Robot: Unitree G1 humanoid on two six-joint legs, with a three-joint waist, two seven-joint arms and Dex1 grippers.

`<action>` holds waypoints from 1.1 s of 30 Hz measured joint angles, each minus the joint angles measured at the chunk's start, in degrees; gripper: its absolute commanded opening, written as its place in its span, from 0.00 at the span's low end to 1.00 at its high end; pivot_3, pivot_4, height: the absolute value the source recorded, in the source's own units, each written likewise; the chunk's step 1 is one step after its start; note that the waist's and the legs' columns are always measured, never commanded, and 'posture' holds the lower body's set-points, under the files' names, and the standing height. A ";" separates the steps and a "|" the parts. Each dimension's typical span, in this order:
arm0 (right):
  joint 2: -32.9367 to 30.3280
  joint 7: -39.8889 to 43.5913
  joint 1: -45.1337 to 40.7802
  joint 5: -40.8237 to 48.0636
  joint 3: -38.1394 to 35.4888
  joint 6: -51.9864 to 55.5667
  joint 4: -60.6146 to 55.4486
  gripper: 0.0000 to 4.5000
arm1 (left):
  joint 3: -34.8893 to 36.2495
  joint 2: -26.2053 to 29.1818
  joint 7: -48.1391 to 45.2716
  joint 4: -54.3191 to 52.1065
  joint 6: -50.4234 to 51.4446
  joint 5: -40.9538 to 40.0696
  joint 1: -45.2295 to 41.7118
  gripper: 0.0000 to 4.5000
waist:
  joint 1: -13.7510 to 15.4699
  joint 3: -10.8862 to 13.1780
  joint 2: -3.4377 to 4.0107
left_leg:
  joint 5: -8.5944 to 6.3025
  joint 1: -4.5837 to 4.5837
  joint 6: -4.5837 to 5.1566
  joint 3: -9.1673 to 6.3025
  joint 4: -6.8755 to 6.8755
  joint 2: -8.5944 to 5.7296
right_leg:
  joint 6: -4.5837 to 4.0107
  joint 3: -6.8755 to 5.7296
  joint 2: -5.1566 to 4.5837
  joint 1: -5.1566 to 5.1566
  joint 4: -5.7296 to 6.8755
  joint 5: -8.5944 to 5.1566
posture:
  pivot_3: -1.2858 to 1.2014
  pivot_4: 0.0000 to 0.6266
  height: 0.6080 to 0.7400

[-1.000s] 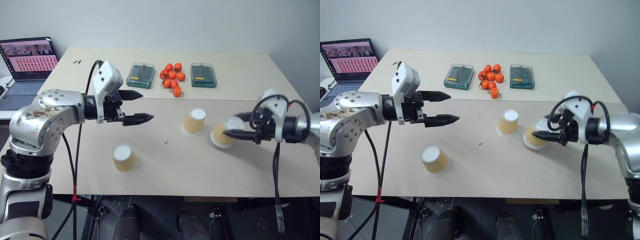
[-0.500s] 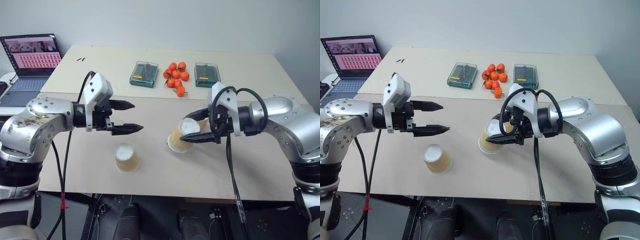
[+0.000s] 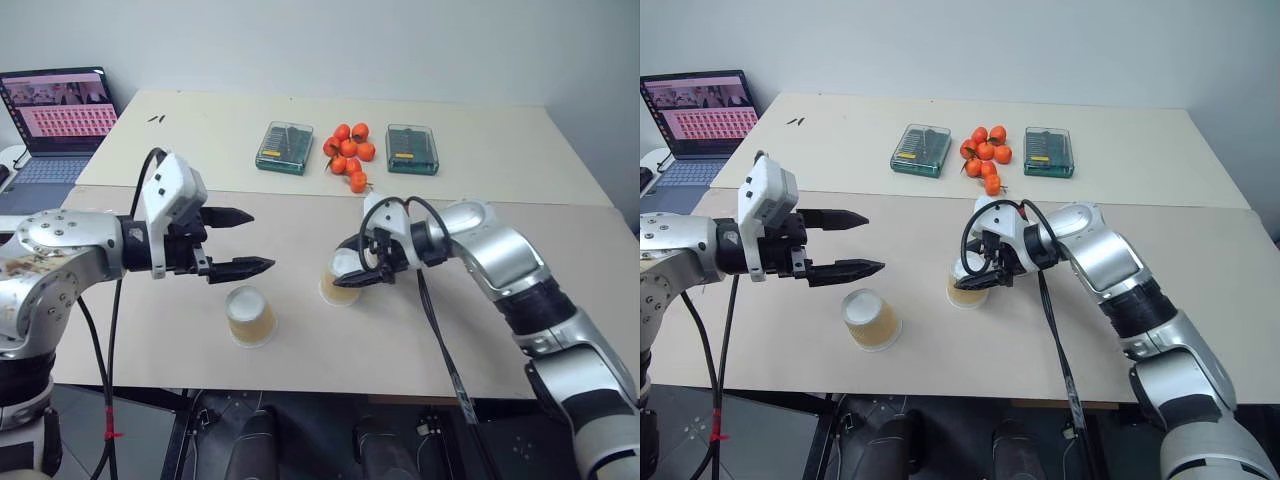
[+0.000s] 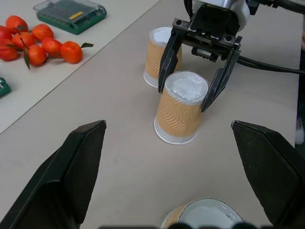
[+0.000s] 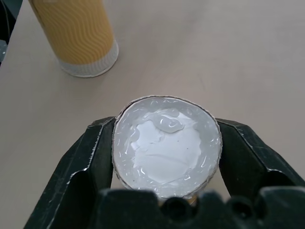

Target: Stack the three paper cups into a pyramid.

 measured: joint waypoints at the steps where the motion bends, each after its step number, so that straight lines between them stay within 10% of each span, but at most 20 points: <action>1: 0.15 0.13 -0.12 -0.20 -0.01 -0.38 0.40 0.74 | 0.01 0.00 0.18 -0.14 0.13 -0.07 0.03 1.00 | 0.02 0.00 0.00 | 0.00 0.01 -0.01 -0.01 0.00 0.00 | -0.01 -0.01 0.00 0.01 0.00 0.01 | 0.52 0.24 0.94; 5: 0.59 2.15 -0.23 -2.12 0.67 -1.19 2.26 0.99 | 1.06 0.00 1.86 -1.30 1.36 -1.85 0.31 1.00 | 0.09 0.00 0.00 | 0.02 0.02 -0.03 -0.04 0.01 0.00 | -0.03 -0.05 0.00 0.03 0.00 0.02 | 0.52 0.24 0.94; 14: -0.57 6.03 -0.66 3.72 -6.64 3.98 -3.62 0.99 | -0.14 -0.04 2.87 -0.72 1.44 -2.20 -0.62 1.00 | 0.11 0.00 0.00 | 0.02 -0.03 -0.04 -0.05 -0.10 0.01 | -0.04 -0.08 0.00 -0.07 0.01 0.02 | 0.52 0.24 0.94; 22: -14.20 4.37 -7.74 5.91 -19.67 5.43 -3.80 0.99 | -5.18 -0.97 0.78 3.34 -0.67 -0.98 -4.88 1.00 | 1.18 0.01 -0.01 | 0.02 -0.05 -0.05 -0.04 -0.16 0.00 | -0.09 -0.11 -0.01 -0.09 -0.08 0.00 | 0.52 0.24 0.94; 33: -17.47 3.54 6.81 2.11 -21.40 -1.79 6.19 0.99 | -8.11 -1.47 -2.35 5.47 -1.44 -0.96 -8.76 1.00 | -0.04 0.00 -0.01 | 0.02 -0.04 -0.04 -0.02 -0.18 0.00 | -0.12 -0.09 -0.01 -0.13 0.00 -0.03 | 0.52 0.24 0.94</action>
